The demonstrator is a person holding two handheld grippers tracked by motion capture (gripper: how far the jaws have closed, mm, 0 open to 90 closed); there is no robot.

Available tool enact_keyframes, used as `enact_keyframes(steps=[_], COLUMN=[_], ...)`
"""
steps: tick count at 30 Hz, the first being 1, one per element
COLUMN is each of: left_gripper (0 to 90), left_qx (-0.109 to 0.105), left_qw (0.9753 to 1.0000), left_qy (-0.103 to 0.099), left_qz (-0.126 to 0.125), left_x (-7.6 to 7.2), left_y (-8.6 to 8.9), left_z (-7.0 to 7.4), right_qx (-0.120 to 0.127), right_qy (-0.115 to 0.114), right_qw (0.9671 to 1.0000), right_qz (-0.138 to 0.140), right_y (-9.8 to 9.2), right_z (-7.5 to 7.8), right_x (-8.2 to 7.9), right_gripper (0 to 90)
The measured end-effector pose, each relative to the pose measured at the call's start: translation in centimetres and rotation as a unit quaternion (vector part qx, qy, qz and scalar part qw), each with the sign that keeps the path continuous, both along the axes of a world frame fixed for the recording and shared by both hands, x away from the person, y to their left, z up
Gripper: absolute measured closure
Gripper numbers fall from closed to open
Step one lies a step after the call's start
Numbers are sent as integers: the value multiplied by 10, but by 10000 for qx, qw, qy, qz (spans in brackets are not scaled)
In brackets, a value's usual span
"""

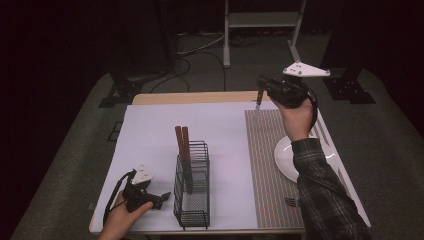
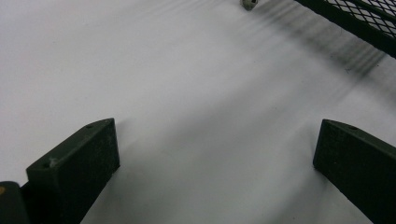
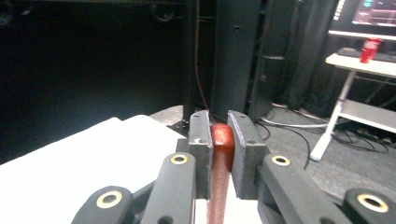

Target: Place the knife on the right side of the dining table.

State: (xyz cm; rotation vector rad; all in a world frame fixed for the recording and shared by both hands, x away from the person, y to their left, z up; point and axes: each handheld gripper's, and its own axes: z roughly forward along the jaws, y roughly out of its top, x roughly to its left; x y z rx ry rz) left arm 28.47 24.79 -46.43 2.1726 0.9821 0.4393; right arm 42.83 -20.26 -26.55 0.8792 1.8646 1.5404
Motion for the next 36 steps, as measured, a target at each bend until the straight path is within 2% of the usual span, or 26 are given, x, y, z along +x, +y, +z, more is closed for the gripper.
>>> enact_keyframes(steps=[7, 12, 24, 36], left_gripper=[0, 0, 0, 0], left_qx=[5, 12, 6, 7], left_qw=[10000, 10000, 10000, 10000], left_qy=[7, 3, 8, 9], left_qz=[-7, -8, -6, -5], left_x=[0, 0, 0, 0], left_y=[0, 0, 0, 0], left_z=[0, 0, 0, 0], right_qx=[3, 21, 77, 169], right_qy=[87, 244, 450, 441], right_qw=[9992, 9978, 9959, 9944], right_qz=[-393, -611, -780, -941], right_y=[-15, -24, -31, -40], right_z=[-20, -36, -61, -68], right_x=[14, 23, 30, 28], right_gripper=[795, 795, 794, 785])
